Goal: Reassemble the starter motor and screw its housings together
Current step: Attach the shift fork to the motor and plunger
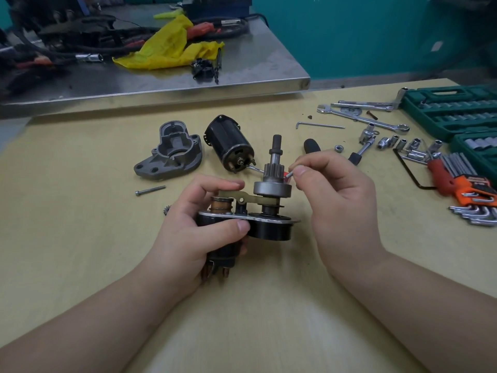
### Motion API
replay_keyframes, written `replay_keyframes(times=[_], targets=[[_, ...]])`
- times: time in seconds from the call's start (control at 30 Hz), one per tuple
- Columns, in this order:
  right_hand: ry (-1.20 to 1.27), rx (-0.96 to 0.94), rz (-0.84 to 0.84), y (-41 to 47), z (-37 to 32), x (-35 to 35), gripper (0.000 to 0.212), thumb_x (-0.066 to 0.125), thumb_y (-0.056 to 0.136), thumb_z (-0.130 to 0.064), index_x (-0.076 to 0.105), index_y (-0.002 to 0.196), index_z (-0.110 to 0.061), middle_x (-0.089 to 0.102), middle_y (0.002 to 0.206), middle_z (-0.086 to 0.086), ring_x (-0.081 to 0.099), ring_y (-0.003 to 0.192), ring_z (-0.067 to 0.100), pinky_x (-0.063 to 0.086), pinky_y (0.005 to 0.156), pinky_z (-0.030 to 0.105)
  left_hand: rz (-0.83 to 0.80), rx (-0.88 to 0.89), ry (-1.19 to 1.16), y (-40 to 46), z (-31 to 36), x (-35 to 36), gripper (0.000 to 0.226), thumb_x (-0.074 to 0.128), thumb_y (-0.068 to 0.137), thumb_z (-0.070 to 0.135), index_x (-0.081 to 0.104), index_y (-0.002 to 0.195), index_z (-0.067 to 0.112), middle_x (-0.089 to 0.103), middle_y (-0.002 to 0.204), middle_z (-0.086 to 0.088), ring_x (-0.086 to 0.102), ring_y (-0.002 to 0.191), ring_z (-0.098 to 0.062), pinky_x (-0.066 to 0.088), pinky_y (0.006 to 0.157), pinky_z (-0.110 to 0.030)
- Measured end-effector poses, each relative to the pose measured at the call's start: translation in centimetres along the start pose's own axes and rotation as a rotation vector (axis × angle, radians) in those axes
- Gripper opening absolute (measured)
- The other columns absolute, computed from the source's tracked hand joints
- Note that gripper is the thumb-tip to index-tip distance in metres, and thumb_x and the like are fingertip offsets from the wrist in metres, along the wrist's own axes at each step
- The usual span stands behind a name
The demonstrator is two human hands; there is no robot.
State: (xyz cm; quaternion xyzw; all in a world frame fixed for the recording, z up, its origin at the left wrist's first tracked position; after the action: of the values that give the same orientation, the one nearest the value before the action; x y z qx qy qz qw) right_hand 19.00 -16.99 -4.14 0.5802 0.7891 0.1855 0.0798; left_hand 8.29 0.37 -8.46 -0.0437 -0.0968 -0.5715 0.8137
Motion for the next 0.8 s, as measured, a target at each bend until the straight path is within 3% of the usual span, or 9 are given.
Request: replay_keyframes(times=[0.1,0.27,0.47,0.63,0.8], targets=[[-0.017,-0.021,-0.005,0.1,-0.1,0.0,0.014,0.066,0.092,-0.008,0.072,0.082,-0.017,0.071,0.078,-0.009,0.065,0.077,0.002,0.05,0.073,0.016,0.01,-0.012,-0.005,0.0,-0.1,-0.1,0.053,0.087,0.062,0.017,0.073,0.112,0.021,0.07,0.126,-0.012,0.073,0.084,-0.039,0.06,0.062,-0.041],[-0.165,-0.236,-0.072,-0.2,-1.7,0.4,0.018,0.072,0.091,-0.004,0.075,0.09,-0.022,0.07,0.089,-0.003,0.067,0.089,0.024,0.053,0.08,0.034,-0.002,0.002,0.008,0.0,0.1,0.1,0.048,0.087,0.063,0.016,0.073,0.109,0.023,0.072,0.12,-0.011,0.074,0.081,-0.033,0.061,0.062,-0.041],[-0.269,-0.392,-0.15,-1.0,-2.9,1.2,0.013,0.078,0.086,0.0,0.079,0.093,-0.012,0.071,0.095,0.004,0.07,0.092,0.019,0.053,0.082,0.027,-0.013,-0.007,-0.028,-0.1,0.1,0.4,0.047,0.086,0.063,0.013,0.071,0.107,0.021,0.073,0.095,-0.007,0.07,0.067,-0.029,0.06,0.057,-0.04],[-0.341,-0.473,-0.191,-1.1,-3.1,1.3,0.006,0.075,0.086,0.003,0.077,0.088,-0.003,0.074,0.087,0.008,0.071,0.089,0.031,0.056,0.078,0.045,-0.018,-0.02,-0.023,-0.1,0.1,0.4,0.047,0.087,0.061,0.013,0.072,0.105,0.022,0.073,0.093,-0.007,0.07,0.065,-0.029,0.061,0.057,-0.039],[-0.435,-0.529,-0.285,-1.3,-3.3,2.1,0.006,0.078,0.086,0.0,0.079,0.089,-0.005,0.075,0.086,0.003,0.067,0.089,0.028,0.053,0.077,0.04,-0.02,-0.037,-0.02,0.0,0.0,0.5,0.048,0.087,0.061,0.013,0.073,0.106,0.021,0.071,0.09,-0.008,0.07,0.067,-0.027,0.061,0.058,-0.041]])
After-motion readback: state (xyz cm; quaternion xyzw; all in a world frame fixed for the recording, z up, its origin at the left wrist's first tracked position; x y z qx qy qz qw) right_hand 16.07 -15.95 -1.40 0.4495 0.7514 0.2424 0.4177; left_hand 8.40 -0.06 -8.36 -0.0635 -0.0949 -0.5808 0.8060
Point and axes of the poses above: each hand's wrist, its own y-axis towards the middle knuckle, its own x-axis out of the palm, z = x × y, the point moved 8 cm from there along y, towards the middle knuckle
